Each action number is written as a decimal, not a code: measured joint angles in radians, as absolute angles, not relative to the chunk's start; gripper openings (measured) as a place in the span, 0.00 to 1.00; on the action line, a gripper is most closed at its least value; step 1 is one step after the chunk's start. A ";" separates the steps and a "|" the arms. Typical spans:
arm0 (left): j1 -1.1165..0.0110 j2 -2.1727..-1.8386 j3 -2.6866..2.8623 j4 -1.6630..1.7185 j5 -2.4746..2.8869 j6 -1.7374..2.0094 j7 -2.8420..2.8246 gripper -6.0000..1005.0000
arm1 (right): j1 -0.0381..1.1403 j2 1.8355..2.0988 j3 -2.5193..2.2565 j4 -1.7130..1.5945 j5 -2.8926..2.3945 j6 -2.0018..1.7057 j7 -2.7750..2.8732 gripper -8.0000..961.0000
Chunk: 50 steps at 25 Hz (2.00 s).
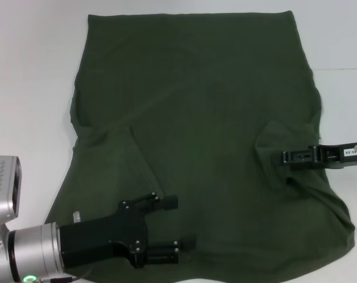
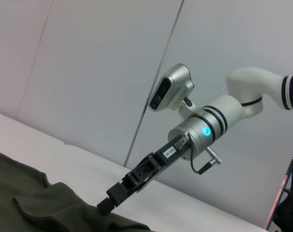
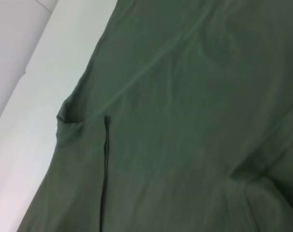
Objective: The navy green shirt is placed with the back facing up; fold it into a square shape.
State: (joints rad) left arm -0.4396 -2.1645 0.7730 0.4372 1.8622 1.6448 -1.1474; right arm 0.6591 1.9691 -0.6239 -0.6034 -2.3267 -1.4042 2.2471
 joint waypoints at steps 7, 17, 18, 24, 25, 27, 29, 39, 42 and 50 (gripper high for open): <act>-0.437 -2.164 0.773 0.437 1.862 1.643 -1.147 0.93 | 0.636 1.950 -0.615 -0.609 -2.304 -1.398 2.253 0.86; -0.443 -2.163 0.773 0.437 1.862 1.643 -1.146 0.93 | 0.569 1.918 -0.595 -0.609 -2.310 -1.351 2.256 0.86; -0.444 -2.163 0.773 0.437 1.862 1.643 -1.146 0.93 | 0.565 1.917 -0.595 -0.608 -2.310 -1.346 2.256 0.86; -0.445 -2.164 0.773 0.437 1.862 1.643 -1.146 0.93 | 0.552 1.920 -0.604 -0.597 -2.317 -1.320 2.256 0.86; -0.445 -2.164 0.773 0.437 1.862 1.643 -1.146 0.93 | 0.552 1.922 -0.604 -0.597 -2.320 -1.318 2.255 0.86; -0.445 -2.164 0.773 0.437 1.862 1.643 -1.146 0.93 | 0.552 1.927 -0.605 -0.594 -2.325 -1.316 2.252 0.86; -0.444 -2.164 0.773 0.437 1.862 1.643 -1.146 0.93 | 0.551 1.929 -0.607 -0.587 -2.325 -1.316 2.248 0.86; -0.440 -2.165 0.773 0.437 1.862 1.643 -1.146 0.93 | 0.562 1.942 -0.612 -0.575 -2.313 -1.407 2.225 0.86; -0.442 -2.165 0.773 0.437 1.862 1.643 -1.146 0.93 | 0.573 1.947 -0.612 -0.577 -2.296 -1.441 2.220 0.86; -0.436 -2.164 0.773 0.437 1.862 1.643 -1.145 0.93 | 0.627 1.965 -0.622 -0.570 -2.294 -1.453 2.228 0.86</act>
State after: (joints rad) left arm -0.4363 -2.1645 0.7731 0.4371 1.8622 1.6429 -1.1454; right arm 0.6269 1.9652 -0.6225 -0.5701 -2.2941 -1.4529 2.2282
